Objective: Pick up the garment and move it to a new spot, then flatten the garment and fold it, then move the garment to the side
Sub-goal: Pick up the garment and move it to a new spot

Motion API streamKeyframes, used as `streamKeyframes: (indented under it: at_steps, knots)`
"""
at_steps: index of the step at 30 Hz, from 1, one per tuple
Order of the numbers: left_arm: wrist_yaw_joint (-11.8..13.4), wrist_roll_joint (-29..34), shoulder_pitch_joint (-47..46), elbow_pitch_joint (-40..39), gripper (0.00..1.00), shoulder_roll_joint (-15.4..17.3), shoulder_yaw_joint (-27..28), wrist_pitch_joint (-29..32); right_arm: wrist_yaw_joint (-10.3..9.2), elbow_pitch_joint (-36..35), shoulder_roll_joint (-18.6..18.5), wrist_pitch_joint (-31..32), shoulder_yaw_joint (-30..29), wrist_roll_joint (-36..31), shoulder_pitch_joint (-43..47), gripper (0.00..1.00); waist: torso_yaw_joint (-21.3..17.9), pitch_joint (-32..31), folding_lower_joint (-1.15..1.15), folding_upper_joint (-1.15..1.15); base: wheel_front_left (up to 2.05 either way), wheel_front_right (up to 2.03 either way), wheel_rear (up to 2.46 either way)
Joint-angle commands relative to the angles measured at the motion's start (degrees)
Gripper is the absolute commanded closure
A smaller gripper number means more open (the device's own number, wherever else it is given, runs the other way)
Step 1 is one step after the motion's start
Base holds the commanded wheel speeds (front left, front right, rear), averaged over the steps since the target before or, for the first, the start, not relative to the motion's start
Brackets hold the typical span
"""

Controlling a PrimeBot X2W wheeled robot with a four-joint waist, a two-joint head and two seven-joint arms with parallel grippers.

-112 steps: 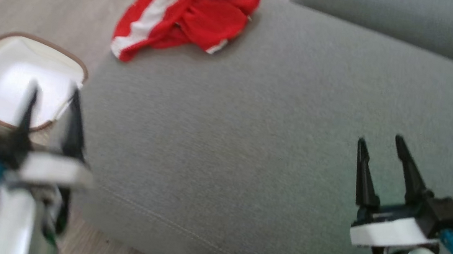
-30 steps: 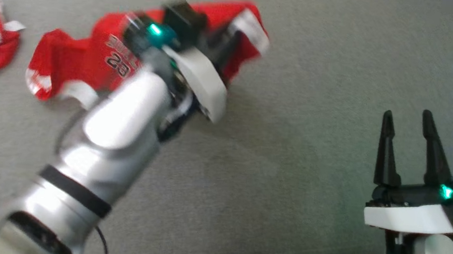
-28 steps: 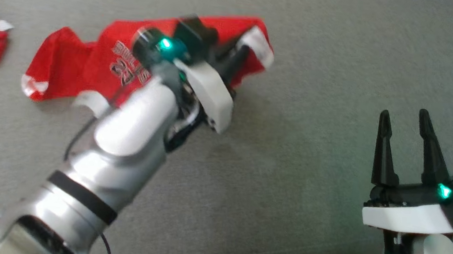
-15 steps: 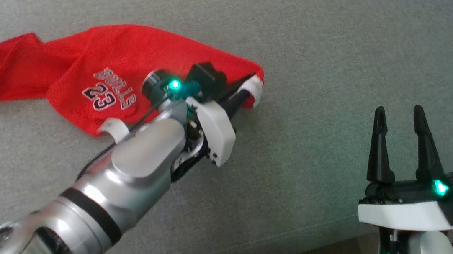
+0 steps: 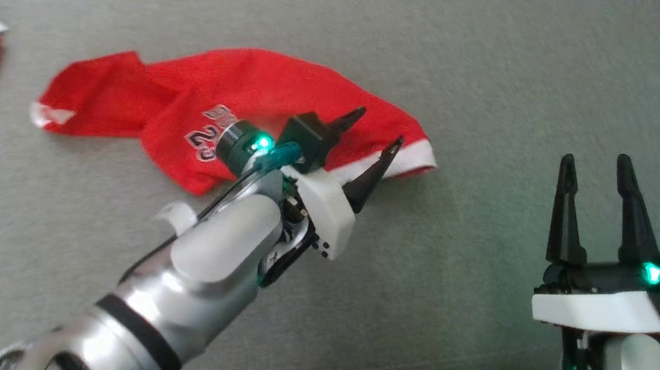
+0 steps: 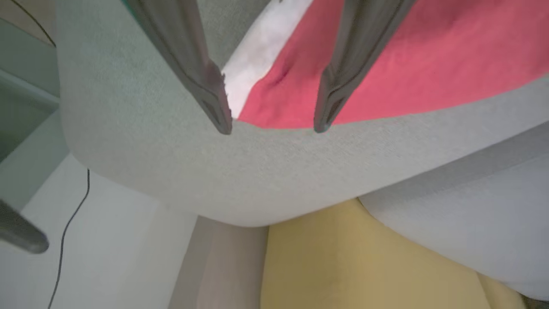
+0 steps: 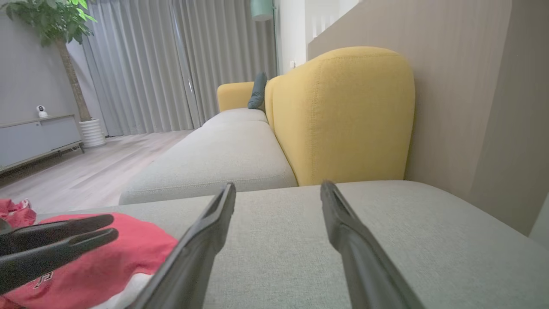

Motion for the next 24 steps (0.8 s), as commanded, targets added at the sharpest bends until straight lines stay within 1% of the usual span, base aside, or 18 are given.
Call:
streamKeyframes:
  at_steps: [1, 6, 9, 11, 16, 17, 21, 24]
  knots:
    - [0.94, 1.20, 0.74, -3.41, 0.00, 0.50, 3.37, -0.67, 0.43, -1.49, -0.29, -0.34, 0.89, -0.62, -0.57, 0.00, 2.89, -2.81, 0.00, 0.00, 0.00, 0.00, 0.00]
    - [3.76, 4.42, 8.44, -10.98, 0.00, 2.64, 10.26, -0.68, 0.43, -0.43, -0.29, -0.34, 0.17, -1.58, 0.40, 0.00, 5.91, -6.35, 0.00, 0.00, 0.00, 0.00, 0.00]
    - [6.29, 5.85, 13.92, -15.37, 0.00, 3.79, 16.10, -0.68, 0.43, 0.10, -0.29, -0.34, -0.35, -1.83, 0.97, 0.00, 7.14, -8.23, 0.00, 0.00, 0.00, 0.00, 0.00]
    - [7.41, 7.06, 17.74, -17.63, 0.00, 4.54, 19.40, -0.68, 0.43, 0.59, -0.29, -0.34, -0.41, -1.92, 1.42, 0.00, 7.78, -9.37, 0.00, 0.00, 0.00, 0.00, 0.00]
    - [7.94, 10.11, 26.10, -21.73, 0.00, 5.58, 25.14, -0.68, 0.43, 1.49, -0.29, -0.34, -0.92, -1.78, 2.89, 0.00, 9.02, -11.71, 0.00, 0.00, 0.00, 0.00, 0.00]
    - [7.94, 10.11, 26.10, -21.73, 0.00, 5.58, 25.14, -0.68, 0.43, 1.49, -0.29, -0.34, -0.92, -1.78, 2.89, 0.00, 9.02, -11.71, 0.00, 0.00, 0.00, 0.00, 0.00]
    - [7.72, 12.41, 31.49, -25.00, 0.00, 5.96, 28.94, -0.68, 0.43, 1.67, -0.29, -0.34, -1.38, -1.78, 4.32, 0.00, 9.66, -12.77, 0.00, 0.00, 0.00, 0.00, 0.00]
    - [8.25, 13.92, 35.32, -27.56, 0.00, 5.75, 32.02, -0.68, 0.43, 1.67, -0.29, -0.34, -1.88, -1.66, 5.47, 0.00, 9.97, -13.14, 0.00, 0.00, 0.00, 0.00, 0.00]
